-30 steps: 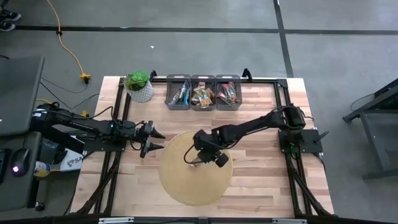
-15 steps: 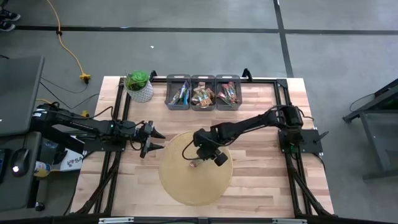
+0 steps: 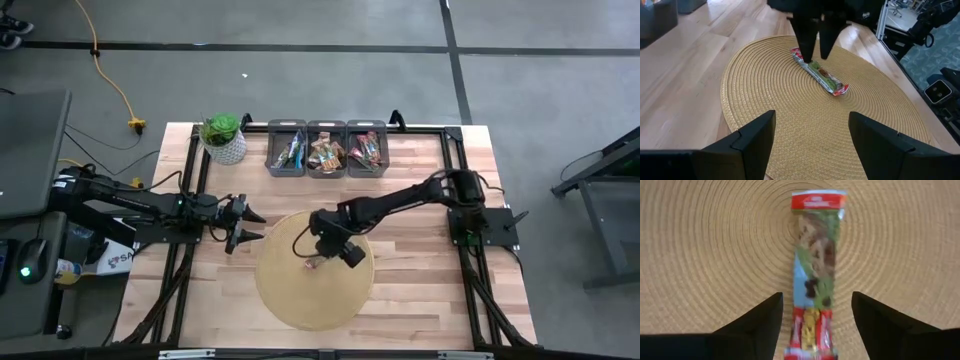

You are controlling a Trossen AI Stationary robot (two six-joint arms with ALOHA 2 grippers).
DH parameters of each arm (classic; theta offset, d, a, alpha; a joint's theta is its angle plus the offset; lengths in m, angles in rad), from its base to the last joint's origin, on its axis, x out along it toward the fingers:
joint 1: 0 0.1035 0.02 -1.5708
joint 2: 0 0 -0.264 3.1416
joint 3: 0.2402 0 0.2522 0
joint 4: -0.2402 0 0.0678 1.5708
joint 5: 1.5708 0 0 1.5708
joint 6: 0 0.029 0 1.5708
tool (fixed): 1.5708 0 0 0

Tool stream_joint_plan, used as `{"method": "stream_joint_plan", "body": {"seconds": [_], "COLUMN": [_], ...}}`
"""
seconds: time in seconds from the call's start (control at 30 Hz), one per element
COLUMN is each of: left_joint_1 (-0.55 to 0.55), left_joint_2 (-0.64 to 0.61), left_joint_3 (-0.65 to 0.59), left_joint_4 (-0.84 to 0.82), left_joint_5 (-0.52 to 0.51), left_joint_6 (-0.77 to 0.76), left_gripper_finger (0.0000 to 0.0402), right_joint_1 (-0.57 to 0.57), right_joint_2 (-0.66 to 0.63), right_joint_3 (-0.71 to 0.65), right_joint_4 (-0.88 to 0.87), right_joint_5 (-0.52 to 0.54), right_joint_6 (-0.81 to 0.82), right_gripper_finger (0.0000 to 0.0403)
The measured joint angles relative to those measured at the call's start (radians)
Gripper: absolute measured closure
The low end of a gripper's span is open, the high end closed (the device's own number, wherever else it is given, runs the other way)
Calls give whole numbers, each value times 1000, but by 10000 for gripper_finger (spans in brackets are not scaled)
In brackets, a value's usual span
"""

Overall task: Pick and place Granola Bars by type
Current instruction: Put the red granola bar into the right black bin

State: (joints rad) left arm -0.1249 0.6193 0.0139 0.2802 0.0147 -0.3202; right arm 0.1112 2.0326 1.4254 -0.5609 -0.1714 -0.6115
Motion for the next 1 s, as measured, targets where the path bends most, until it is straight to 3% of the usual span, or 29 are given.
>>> {"method": "stream_joint_plan", "body": {"seconds": [0.43,0.83,1.0], "left_joint_1": [0,0,0], "left_joint_2": [0,0,0], "left_joint_3": [0,0,0], "left_joint_4": [-23,-29,-30], "left_joint_5": [0,0,0], "left_joint_6": [0,0,0], "left_gripper_finger": [153,153,153], "right_joint_1": [16,18,14], "right_joint_2": [56,78,79], "right_joint_3": [-2,2,0], "right_joint_4": [54,53,51], "right_joint_5": [80,28,21], "right_joint_6": [1,23,59], "right_gripper_finger": [178,181,206]}}
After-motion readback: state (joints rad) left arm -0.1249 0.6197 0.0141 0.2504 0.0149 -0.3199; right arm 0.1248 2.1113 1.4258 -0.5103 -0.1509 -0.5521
